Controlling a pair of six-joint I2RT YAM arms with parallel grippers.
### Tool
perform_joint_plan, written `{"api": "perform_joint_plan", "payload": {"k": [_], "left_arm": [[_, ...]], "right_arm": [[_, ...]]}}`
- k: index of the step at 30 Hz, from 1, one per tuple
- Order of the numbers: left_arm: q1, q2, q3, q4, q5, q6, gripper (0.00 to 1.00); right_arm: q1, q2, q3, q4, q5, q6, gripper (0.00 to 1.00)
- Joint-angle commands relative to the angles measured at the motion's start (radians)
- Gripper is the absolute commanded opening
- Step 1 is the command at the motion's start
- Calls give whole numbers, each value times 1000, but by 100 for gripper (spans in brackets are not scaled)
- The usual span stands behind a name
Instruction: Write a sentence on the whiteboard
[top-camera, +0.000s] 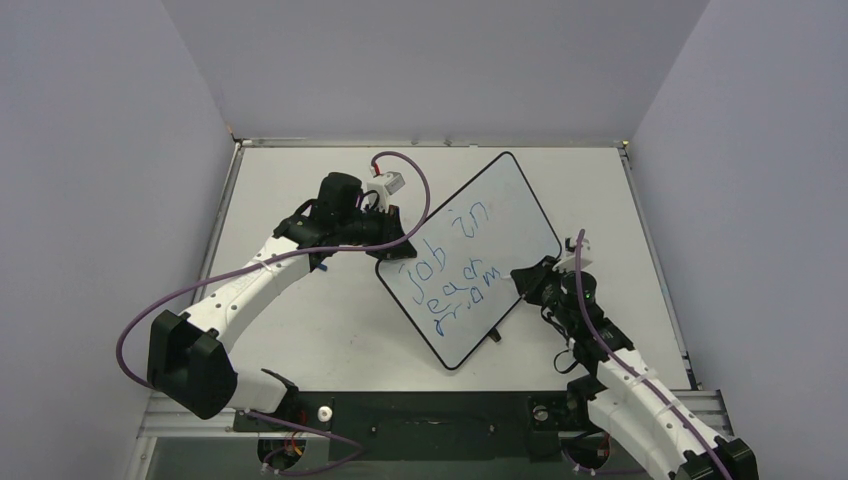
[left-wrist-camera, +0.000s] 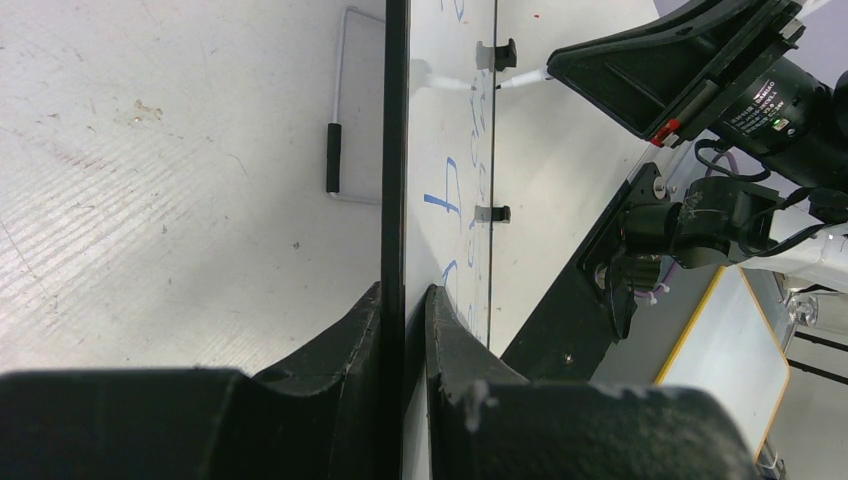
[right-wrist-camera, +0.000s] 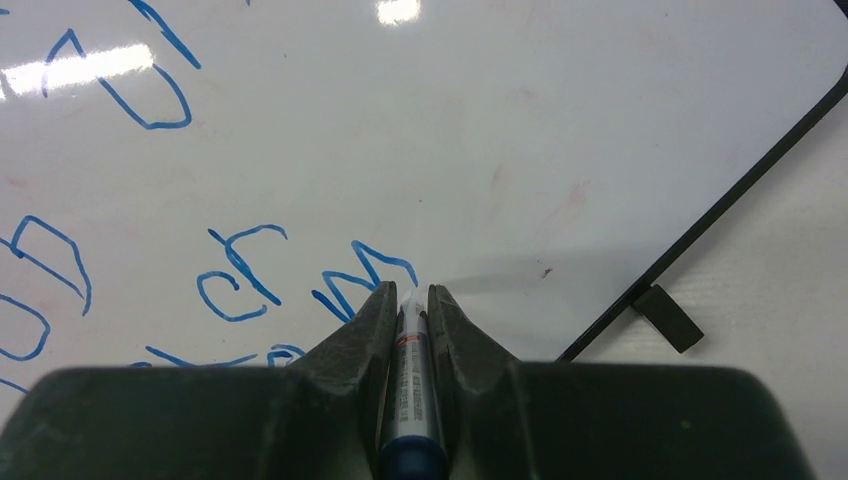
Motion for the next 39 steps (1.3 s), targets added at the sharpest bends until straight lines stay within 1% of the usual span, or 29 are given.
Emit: {"api": "perform_joint_plan", "payload": {"k": [1, 15, 30, 39], "left_arm": [[-7, -6, -19, -44, -111, 92, 0], [-7, -4, -24, -40, -111, 92, 0], [-7, -4, -22, -38, -110, 92, 0], [-7, -6, -21, -40, -111, 92, 0]], "right_arm": [[-5, 15, 68, 18, 11, -24, 0], [-23, 123, 94, 129, 4, -28, 0], [-60, 166, 122, 147, -1, -28, 0], [-63, 220, 151, 193, -67, -20, 0]]}}
